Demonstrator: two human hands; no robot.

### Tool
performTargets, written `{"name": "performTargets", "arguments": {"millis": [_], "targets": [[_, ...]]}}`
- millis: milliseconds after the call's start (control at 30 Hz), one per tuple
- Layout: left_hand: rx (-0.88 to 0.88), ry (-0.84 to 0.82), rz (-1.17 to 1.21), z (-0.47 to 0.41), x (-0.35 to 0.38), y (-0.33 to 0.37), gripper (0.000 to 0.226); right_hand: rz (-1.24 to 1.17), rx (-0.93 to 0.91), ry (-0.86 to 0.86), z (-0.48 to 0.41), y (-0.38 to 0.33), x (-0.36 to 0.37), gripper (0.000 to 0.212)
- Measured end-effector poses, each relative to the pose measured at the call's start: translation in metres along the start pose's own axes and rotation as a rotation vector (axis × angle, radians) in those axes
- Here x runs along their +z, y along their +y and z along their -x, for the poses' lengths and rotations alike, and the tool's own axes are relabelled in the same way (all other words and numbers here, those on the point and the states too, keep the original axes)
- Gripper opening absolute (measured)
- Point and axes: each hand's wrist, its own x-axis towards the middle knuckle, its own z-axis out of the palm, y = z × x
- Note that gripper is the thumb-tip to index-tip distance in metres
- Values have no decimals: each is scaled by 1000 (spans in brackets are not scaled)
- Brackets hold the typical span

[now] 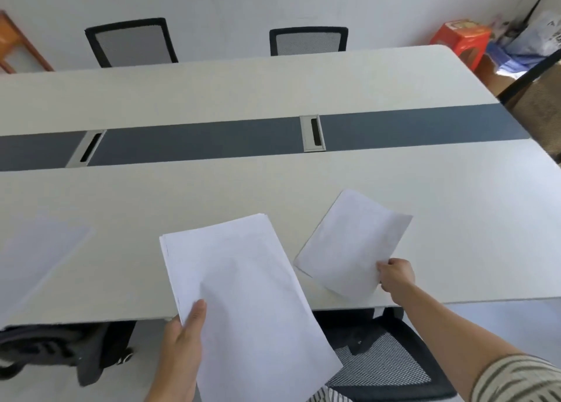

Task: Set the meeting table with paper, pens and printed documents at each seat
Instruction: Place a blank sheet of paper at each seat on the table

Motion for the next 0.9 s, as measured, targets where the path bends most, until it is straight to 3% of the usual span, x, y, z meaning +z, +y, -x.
{"name": "performTargets", "arguments": {"millis": [133, 300, 400, 567, 700, 833, 900], "targets": [[-30, -6, -24, -11, 5, 0, 13, 36, 14, -76, -9, 3, 10, 22], [-40, -173, -62, -15, 37, 10, 12, 161, 25, -88, 2, 5, -9, 33], [-4, -283, -96, -12, 61, 20, 16, 206, -59, -63, 26, 2, -30, 38], [-5, -471, -139, 7, 118, 29, 25, -129, -206, -82, 84, 3, -78, 27], [-2, -669, -210, 41, 170, 32, 22, -400, -133, -224, 137, 15, -131, 45], [-4, -772, -291, 82, 218, 20, 26, -613, 22, -122, 157, 55, -189, 54], [6, -813, -331, 107, 242, 10, 28, -728, -2, -113, 162, 80, -219, 51]]}}
